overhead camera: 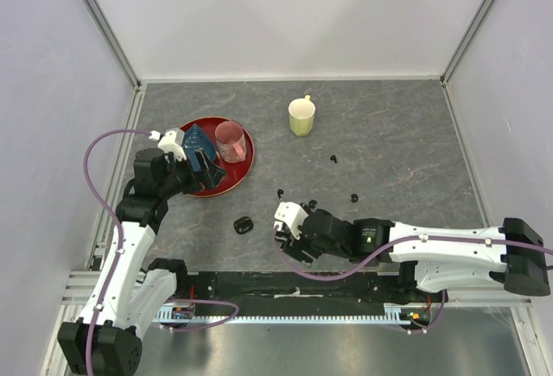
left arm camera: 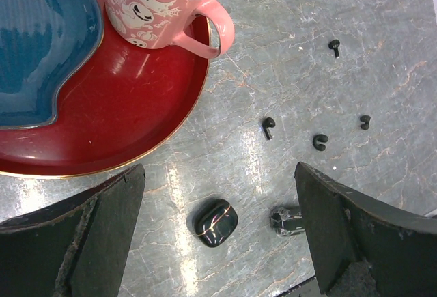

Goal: Insert the wireless bluetooth earbuds into the charging case
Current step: Pick up the charging case at the center of the board.

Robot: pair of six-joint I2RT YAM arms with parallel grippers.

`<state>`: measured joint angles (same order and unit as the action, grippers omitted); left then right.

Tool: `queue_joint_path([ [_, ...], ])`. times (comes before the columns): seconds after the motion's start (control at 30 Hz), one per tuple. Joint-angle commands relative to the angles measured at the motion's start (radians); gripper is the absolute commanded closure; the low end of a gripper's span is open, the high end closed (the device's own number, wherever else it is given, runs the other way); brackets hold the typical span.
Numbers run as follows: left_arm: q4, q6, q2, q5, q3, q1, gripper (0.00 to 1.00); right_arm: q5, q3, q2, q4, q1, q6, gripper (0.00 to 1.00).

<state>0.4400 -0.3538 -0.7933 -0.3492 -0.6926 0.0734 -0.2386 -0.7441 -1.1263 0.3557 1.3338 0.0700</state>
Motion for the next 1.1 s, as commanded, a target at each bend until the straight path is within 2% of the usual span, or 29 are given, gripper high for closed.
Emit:
queue_joint_path([
  [0.0,-0.029,0.023,0.0,-0.002,-0.021,-0.001,0.03,0.038,-0.001,-0.061,-0.104,0.007,-0.059,0.23],
  [0.17,-0.029,0.024,0.0,0.001,-0.021,-0.003,0.03,0.059,-0.001,-0.157,-0.164,0.007,-0.108,0.25],
  [0.5,-0.027,0.021,-0.004,0.007,-0.021,-0.003,0.03,0.113,0.029,-0.234,-0.267,-0.021,-0.154,0.3],
  [0.77,-0.027,0.024,-0.015,0.004,-0.022,-0.003,0.03,0.203,0.052,-0.29,-0.33,-0.108,-0.159,0.36],
  [1.07,-0.029,0.024,-0.029,0.003,-0.024,-0.001,0.03,0.291,0.081,-0.294,-0.347,-0.176,-0.165,0.38],
])
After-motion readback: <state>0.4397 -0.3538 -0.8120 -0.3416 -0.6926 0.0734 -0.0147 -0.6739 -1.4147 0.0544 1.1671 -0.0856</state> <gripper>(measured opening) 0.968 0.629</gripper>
